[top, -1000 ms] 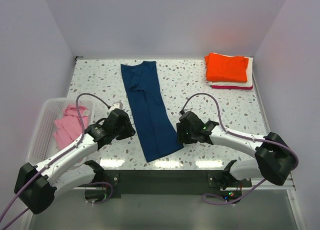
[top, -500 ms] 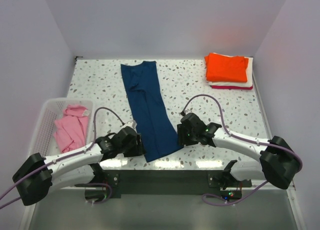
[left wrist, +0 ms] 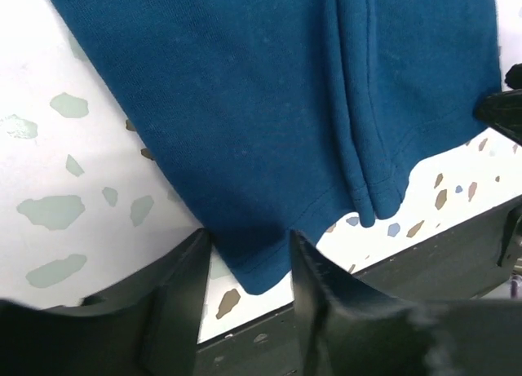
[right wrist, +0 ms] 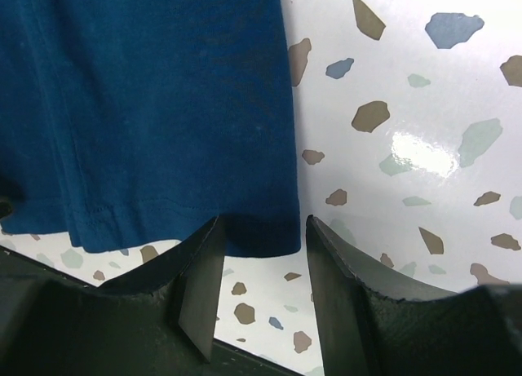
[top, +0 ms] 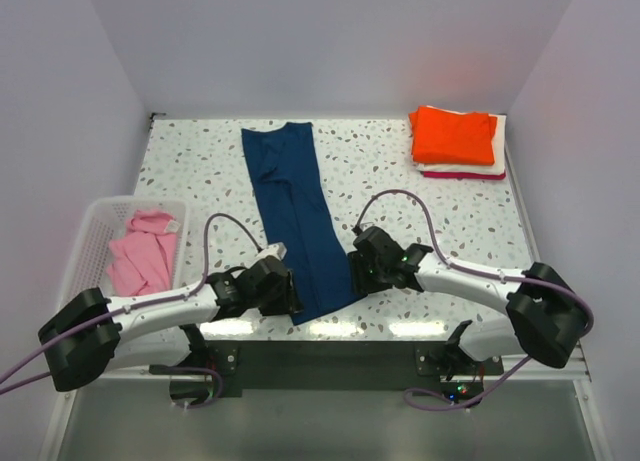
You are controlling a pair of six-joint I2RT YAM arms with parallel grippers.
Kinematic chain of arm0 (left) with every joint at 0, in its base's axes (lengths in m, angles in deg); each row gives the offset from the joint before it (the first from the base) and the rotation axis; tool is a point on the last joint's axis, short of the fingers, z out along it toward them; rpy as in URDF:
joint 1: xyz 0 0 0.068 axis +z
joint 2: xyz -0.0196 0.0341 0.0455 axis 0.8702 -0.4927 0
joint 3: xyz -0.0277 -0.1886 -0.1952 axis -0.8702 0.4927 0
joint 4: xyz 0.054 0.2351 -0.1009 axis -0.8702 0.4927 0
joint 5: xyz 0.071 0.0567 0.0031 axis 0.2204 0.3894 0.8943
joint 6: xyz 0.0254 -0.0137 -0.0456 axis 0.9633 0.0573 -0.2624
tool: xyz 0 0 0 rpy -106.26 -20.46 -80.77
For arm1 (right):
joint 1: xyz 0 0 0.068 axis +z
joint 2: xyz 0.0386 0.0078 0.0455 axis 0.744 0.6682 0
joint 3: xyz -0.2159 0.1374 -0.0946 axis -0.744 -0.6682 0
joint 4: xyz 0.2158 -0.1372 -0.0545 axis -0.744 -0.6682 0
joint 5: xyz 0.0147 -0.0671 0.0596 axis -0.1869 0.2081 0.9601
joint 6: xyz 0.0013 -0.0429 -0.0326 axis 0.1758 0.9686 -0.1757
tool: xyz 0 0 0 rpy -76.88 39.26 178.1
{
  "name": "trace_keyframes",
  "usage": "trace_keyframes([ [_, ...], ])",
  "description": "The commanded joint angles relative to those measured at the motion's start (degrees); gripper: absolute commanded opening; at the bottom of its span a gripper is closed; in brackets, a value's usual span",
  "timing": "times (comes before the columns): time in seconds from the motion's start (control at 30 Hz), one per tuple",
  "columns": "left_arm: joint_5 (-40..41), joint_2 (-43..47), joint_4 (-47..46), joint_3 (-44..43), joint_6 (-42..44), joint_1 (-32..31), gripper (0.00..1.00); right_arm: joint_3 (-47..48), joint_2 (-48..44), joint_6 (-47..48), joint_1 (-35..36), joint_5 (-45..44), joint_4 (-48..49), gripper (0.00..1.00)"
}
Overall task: Fold and stack the t-shirts
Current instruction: Fold the tshirt
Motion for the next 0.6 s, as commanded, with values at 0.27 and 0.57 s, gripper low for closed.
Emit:
trace_keyframes([
  [0.27, 1.4, -5.8, 3.4, -1.5, -0.1, -1.9, 0.18, 2.8, 3.4, 1.9, 0.9, 0.0, 0.2, 0.43],
  [0.57, 4.5, -1.8, 14.6, -5.8, 1.7, -1.9, 0.00, 2.6, 0.6, 2.1, 0.7, -1.4, -3.9, 0.11],
])
